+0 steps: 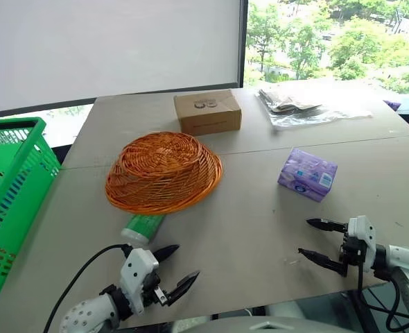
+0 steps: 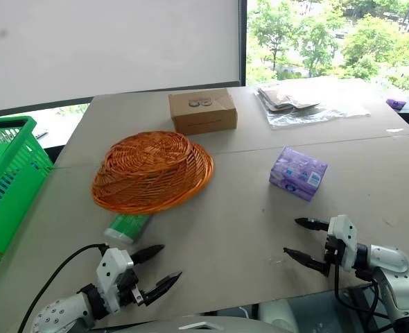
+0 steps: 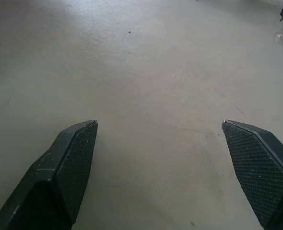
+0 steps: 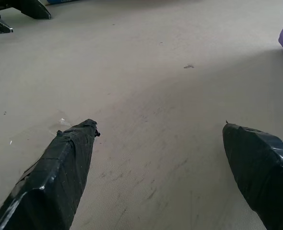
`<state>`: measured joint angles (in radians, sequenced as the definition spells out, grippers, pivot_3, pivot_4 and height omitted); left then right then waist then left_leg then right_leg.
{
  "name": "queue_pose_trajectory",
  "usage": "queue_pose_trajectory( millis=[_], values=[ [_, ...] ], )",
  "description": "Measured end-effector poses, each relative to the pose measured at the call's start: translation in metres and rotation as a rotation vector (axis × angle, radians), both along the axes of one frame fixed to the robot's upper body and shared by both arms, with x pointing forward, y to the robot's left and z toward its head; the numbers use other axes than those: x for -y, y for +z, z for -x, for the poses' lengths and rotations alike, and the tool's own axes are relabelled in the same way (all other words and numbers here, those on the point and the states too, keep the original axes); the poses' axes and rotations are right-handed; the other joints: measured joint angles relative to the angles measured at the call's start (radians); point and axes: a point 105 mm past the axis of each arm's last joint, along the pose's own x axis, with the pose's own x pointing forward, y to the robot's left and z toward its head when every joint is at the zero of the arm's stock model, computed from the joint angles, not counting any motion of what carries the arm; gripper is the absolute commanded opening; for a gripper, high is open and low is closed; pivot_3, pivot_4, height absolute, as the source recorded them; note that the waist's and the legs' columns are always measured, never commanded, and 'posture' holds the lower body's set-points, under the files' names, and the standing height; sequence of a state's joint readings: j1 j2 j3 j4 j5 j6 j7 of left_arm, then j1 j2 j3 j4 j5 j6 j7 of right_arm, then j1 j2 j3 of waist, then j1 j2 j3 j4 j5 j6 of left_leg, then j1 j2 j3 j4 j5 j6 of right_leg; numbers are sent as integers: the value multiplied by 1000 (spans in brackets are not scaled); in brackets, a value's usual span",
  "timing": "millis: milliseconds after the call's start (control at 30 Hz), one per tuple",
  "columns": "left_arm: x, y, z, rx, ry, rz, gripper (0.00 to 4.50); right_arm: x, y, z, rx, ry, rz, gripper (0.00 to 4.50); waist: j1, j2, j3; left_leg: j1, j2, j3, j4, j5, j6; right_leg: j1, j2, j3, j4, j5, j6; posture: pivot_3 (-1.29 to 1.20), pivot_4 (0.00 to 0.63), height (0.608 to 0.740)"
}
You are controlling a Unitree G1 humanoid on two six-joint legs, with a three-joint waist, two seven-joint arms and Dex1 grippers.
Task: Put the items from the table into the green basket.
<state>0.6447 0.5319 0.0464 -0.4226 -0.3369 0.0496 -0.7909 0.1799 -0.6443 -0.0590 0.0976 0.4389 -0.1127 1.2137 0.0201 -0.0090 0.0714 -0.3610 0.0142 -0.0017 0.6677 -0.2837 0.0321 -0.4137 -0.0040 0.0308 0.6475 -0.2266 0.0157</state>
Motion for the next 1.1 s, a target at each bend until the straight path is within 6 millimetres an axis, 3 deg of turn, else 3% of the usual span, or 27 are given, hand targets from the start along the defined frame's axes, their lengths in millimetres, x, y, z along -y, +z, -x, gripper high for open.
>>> queue_pose_trajectory(
  millis=[400, 833, 1000, 1100],
  values=[
    [-7, 9, -15, 57, 49, 6, 4320, -8, 4, -6, -4, -4, -51, 4500, 7, 0, -1, 0, 0, 0, 0, 0, 0, 0, 1, 0, 0, 0, 0, 128, 19, 740],
    [-8, 5, -14, 70, 38, 11, 4320, -11, 6, -5, -9, 5, -71, 4500, 21, 0, -3, 0, 0, 0, 1, 0, 0, 0, 1, 0, 0, 0, 0, 128, 19, 740],
    [-9, 20, -23, 269, 23, -103, 4320, -18, 15, 6, -67, 72, -116, 4500, 23, 0, -3, 0, 0, 0, 1, 0, 0, 0, 1, 1, 0, 0, 0, 122, 24, 740],
    [-28, 38, -28, 424, 128, -226, 4320, -25, 32, 11, -77, 140, -140, 4500, 19, -2, -4, 0, 2, 1, 1, 0, 0, 1, 1, 2, 0, 0, 0, 122, 24, 740]
  ],
)
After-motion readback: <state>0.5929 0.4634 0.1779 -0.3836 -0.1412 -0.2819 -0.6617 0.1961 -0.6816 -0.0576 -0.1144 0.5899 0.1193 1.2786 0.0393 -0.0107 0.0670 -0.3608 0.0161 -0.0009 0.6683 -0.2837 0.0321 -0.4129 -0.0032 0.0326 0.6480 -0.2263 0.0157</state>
